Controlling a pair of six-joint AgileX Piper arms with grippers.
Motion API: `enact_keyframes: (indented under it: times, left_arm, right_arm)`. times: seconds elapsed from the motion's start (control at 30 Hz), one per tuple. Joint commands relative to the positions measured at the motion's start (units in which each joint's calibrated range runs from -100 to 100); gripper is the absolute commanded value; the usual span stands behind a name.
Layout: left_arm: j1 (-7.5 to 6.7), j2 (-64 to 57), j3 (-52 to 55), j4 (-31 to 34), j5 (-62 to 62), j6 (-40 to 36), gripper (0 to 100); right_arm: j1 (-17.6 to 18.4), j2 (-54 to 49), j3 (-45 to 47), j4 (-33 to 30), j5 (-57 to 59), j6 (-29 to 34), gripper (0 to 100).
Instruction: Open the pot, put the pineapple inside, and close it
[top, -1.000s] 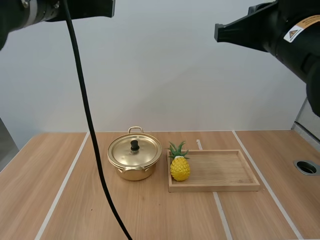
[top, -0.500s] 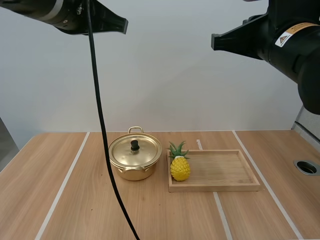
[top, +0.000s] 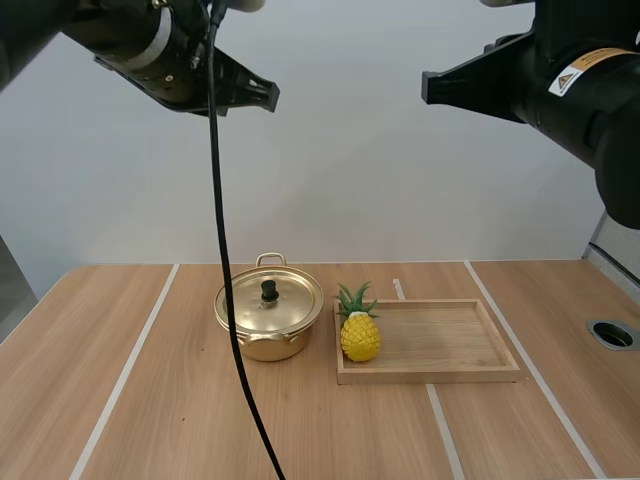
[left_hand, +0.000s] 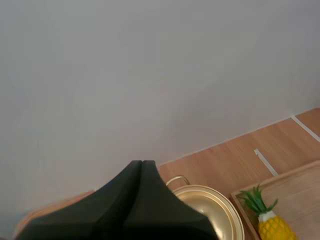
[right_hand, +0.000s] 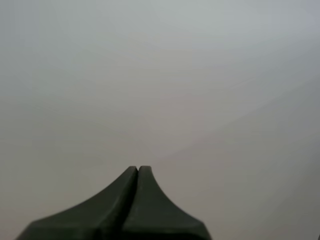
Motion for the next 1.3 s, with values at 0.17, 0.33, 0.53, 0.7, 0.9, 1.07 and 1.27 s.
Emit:
enact_keyframes:
  times: [0.17,0.33,0.53,0.7,0.9,1.07,1.27]
  left_arm:
    - [-0.33,2.13,-0.49,-2.84,4.12,1.40,0]
    - [-0.33,2.14,-0.49,-2.88,3.95,1.50,0]
    - [-0.33,2.14,-0.49,-2.88,4.14,1.49,0]
    - [-0.33,2.24,-0.49,-2.88,6.59,1.49,0]
    - [-0.33,2.24,-0.49,-2.88,8.06,1.49,0]
    - [-0.33,2.24,-0.49,-2.77,11.21,2.27,0]
    - [-0.33,2.24,0.02,-2.77,11.36,5.38,25]
  right_arm:
    - [-0.20,-0.24,-0.48,0.14,-0.44,-0.24,0]
    - [-0.20,-0.24,-0.48,0.14,-0.44,-0.24,0]
    - [-0.20,-0.24,-0.48,0.14,-0.44,-0.24,0]
    - [-0.20,-0.24,-0.48,0.14,0.29,-0.24,0]
    - [-0.20,-0.24,-0.48,0.14,1.49,-0.24,0]
    - [-0.20,-0.24,-0.48,0.14,1.49,-0.24,0]
    - [-0.20,-0.24,-0.48,0.14,1.49,-0.24,0]
